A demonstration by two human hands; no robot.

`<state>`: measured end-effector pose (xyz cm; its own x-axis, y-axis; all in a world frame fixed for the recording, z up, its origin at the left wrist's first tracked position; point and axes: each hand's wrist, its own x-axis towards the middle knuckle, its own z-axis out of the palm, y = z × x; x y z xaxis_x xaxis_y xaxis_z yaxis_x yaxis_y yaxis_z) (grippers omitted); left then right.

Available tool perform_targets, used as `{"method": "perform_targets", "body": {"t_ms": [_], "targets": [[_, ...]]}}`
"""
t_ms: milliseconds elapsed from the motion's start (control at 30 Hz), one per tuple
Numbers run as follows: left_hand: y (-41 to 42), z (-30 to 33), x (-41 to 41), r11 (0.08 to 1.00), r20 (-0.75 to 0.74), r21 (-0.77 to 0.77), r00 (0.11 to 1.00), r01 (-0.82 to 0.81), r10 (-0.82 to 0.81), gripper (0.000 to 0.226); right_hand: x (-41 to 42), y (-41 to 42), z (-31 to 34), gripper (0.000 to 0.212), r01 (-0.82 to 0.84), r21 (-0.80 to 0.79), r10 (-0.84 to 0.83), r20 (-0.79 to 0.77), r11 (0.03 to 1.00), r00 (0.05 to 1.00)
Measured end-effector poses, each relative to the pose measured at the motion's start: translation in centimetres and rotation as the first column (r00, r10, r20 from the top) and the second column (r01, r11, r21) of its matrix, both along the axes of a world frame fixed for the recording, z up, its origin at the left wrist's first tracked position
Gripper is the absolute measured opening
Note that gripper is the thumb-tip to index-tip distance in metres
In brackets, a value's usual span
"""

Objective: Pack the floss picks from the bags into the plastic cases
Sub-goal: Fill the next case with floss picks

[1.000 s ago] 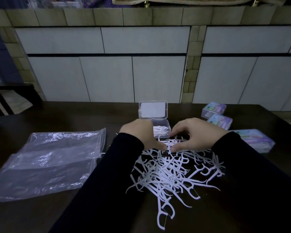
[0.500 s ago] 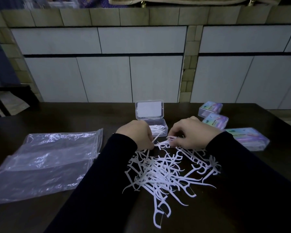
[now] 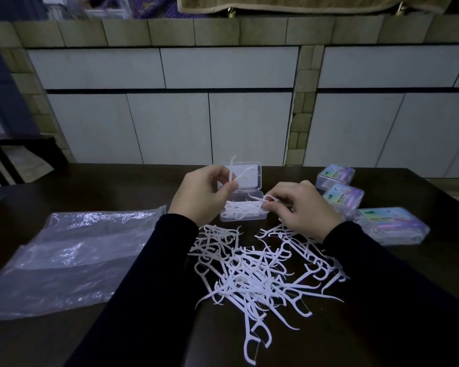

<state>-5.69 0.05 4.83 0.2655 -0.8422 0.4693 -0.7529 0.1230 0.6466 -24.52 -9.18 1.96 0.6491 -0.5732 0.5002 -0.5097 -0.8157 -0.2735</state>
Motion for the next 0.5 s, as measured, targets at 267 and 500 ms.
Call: {"method": "perform_targets", "body": {"t_ms": [267,500], "targets": [[-1.3,-1.2,0.9,0.974,-0.138,-0.130,0.977,-0.183,0.165,0.005,2.9,-0.4,-0.1,0.015,0.214,-0.260,-0.209,0.046,0.942,0.977],[-1.6,-1.4,1.8,0.958,-0.211,-0.114,0.948,-0.265,0.237,0.008,4.5,-1.1,-0.1,0.015,0.283,-0.358,-0.345,-0.121,0.890,0.931]]}}
